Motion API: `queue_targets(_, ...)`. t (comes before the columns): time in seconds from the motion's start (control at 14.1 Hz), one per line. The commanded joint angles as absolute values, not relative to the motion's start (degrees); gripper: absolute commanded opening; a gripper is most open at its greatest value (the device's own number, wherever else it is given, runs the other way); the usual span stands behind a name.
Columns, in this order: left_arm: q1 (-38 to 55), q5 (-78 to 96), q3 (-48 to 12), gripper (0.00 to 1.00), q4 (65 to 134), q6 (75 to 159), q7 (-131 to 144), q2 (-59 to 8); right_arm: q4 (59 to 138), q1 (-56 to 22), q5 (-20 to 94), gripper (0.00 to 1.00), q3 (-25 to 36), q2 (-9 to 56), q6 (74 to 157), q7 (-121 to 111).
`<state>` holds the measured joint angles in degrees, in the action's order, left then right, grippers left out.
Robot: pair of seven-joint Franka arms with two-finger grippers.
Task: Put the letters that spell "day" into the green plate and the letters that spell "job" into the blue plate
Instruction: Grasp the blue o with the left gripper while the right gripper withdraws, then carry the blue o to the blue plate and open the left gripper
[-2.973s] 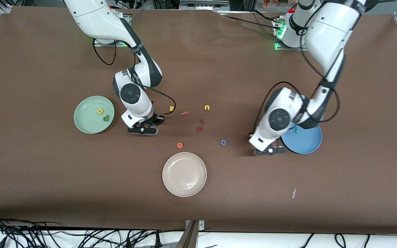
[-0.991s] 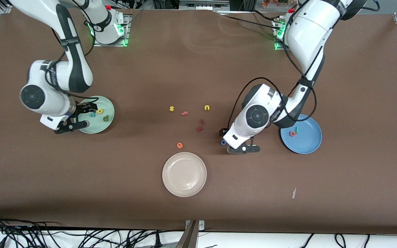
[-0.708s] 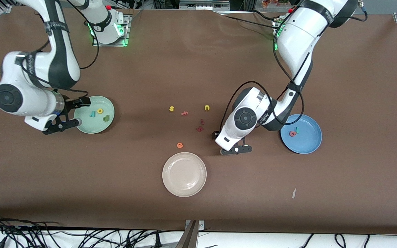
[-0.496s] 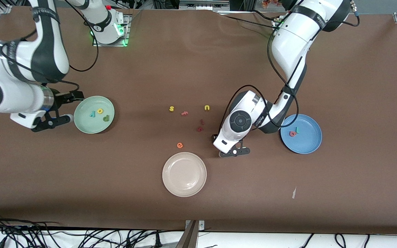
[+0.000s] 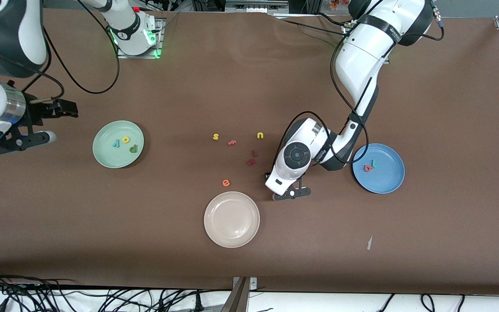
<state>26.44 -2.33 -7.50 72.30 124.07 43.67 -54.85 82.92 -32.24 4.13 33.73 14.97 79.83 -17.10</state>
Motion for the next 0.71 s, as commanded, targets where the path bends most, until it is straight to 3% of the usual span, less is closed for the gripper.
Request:
queue_targets(0.0,27.6,-1.93,-6.42,0.68,70.14,123.93,44.47,-55.99,83.84,-26.49,3.26,1.0,26.85,11.18,79.28,-15.91)
queue_targets(0.21,28.21,-2.02,-6.42,0.5,70.22,123.84,45.44,-55.99,90.59,-16.65,-1.39,1.0,12.46,5.39,84.0,-13.8)
queue_targets(0.35,28.21,-2.02,-6.33,0.4,70.22,123.93,45.44,-55.99,97.44,-5.07,-2.2,1.0,1.55,0.29,90.23,-10.65)
queue_targets(0.64,28.21,-3.34,-6.06,0.26,70.31,123.93,45.35,-55.99,94.85,2.89,-0.18,1.0,-0.79,-0.09,95.94,-11.07)
